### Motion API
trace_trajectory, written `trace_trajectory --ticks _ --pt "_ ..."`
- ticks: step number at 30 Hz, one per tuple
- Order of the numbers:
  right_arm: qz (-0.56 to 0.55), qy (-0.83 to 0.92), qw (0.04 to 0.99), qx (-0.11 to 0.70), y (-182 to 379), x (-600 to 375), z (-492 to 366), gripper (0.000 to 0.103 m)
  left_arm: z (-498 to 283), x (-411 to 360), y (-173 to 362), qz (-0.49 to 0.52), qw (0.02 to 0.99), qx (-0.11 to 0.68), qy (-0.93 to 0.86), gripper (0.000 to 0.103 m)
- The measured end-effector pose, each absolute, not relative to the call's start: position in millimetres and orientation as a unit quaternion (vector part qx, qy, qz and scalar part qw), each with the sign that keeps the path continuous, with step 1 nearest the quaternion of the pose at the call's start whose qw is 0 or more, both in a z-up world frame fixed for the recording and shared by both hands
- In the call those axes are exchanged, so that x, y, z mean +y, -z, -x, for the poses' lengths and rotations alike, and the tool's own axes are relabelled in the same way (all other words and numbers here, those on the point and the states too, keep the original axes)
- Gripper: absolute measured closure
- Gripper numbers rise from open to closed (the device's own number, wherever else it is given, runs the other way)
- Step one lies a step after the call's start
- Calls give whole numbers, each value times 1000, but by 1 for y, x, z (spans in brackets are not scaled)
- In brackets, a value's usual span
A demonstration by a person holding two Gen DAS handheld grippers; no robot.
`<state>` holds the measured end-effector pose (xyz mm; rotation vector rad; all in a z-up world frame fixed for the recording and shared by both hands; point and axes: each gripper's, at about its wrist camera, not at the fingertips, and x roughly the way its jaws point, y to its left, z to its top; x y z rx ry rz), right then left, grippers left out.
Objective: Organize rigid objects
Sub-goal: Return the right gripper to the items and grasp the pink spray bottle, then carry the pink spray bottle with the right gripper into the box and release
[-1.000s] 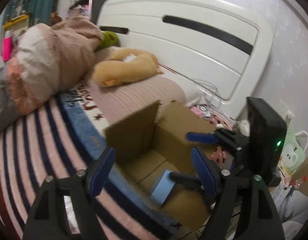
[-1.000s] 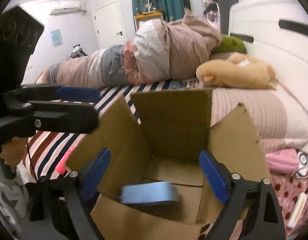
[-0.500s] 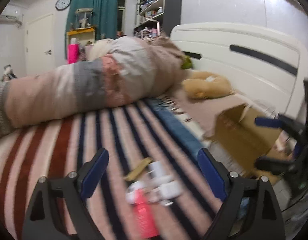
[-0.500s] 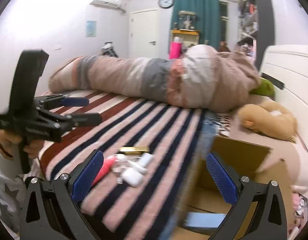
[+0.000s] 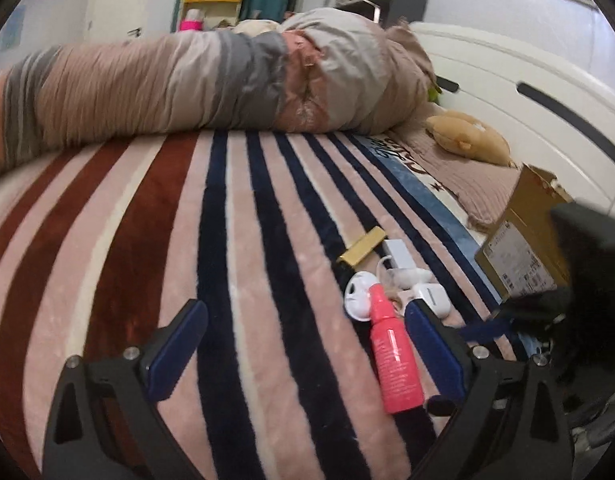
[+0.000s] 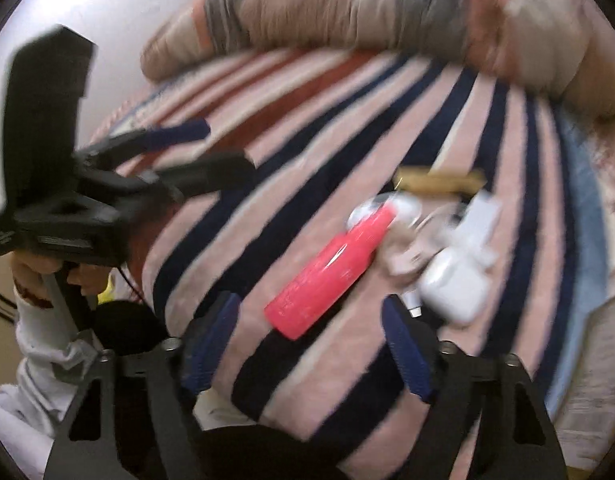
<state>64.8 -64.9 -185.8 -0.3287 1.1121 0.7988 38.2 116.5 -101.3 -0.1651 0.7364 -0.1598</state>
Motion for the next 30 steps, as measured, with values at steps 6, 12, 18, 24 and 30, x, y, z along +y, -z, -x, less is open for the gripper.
trace_trajectory --ticks 6,12,18,24,30 --pt "102 -343 733 578 224 -53 -103 62 -38 123 110 85 926 361 74 5" --pt "168 -344 749 541 213 -60 -89 75 -37 126 112 96 924 361 80 5" --pt "179 -324 751 547 215 -87 -88 76 -39 122 115 104 919 371 90 5" --pt "199 -324 752 538 233 -73 -91 76 -35 112 117 119 909 382 114 5" --pt "181 -350 780 487 206 -85 -69 76 -30 91 101 140 898 384 160 18"
